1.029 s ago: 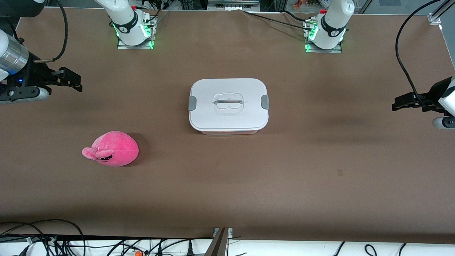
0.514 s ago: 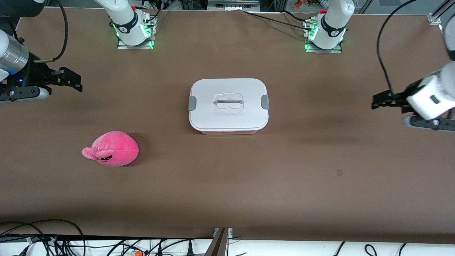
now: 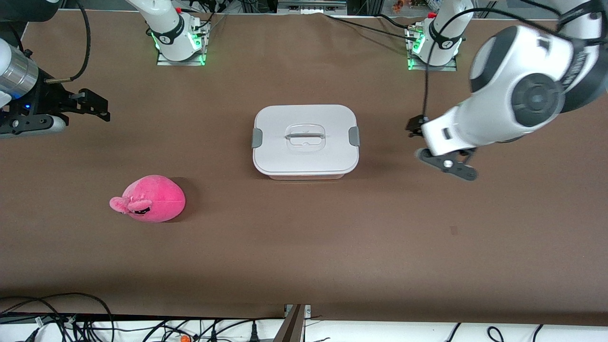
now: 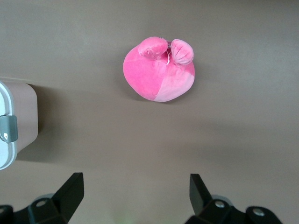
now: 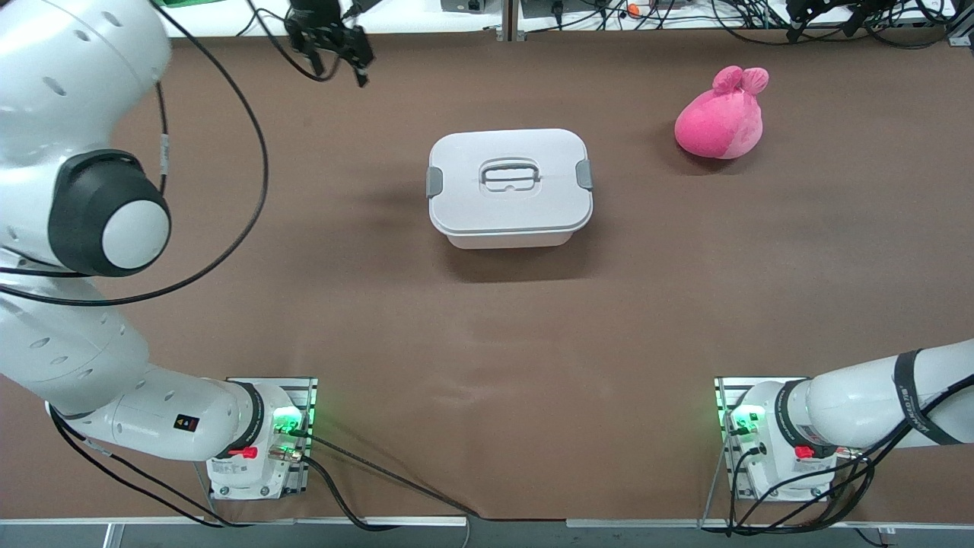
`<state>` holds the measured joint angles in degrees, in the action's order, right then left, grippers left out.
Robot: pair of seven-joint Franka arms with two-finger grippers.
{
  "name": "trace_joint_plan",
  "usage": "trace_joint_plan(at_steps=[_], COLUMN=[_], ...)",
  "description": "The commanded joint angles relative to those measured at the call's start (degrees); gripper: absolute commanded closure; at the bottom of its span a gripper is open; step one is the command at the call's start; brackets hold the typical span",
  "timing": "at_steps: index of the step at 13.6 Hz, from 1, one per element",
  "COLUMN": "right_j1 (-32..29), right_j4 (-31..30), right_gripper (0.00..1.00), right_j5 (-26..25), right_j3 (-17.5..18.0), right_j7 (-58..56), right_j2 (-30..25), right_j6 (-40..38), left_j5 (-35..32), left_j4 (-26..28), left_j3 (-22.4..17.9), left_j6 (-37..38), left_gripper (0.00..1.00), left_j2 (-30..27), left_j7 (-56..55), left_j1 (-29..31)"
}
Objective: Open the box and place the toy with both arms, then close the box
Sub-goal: 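Reach the left gripper over the white lid and lower onto its handle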
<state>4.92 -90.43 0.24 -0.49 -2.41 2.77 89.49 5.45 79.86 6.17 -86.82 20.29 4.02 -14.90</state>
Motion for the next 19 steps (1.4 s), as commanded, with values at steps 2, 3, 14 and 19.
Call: trace_joint_plan(at_steps=[2, 3, 14, 19], right_j1=[0.2, 0.2, 0.1, -0.1], right_j4=[-0.5, -0.8, -0.5, 0.3], right_gripper=[0.0, 0.0, 0.0, 0.0], right_j5=[-0.6, -0.6, -0.5, -0.2], right_j3=[0.1, 0.0, -0.3, -0.2], right_j7=[0.7, 0.4, -1.8, -0.7], right_j2=[-1.2, -1.2, -0.6, -0.4], right_j6=[-0.9, -1.0, -0.1, 0.4], left_j5=[0.1, -0.1, -3.8, -9.0], left_j4=[-1.6, -1.5, -0.4, -0.2], left_j3=[0.0, 0.0, 0.0, -0.1], left_j6=[-3.4, -5.2, -21.4, -24.4], left_gripper=[0.0, 0.0, 0.0, 0.0], left_j2=[2.5, 2.7, 10.5, 13.0], left_j7=[0.5, 1.7, 30.9, 30.2], left_j1=[-8.3, -10.3, -20.3, -24.7])
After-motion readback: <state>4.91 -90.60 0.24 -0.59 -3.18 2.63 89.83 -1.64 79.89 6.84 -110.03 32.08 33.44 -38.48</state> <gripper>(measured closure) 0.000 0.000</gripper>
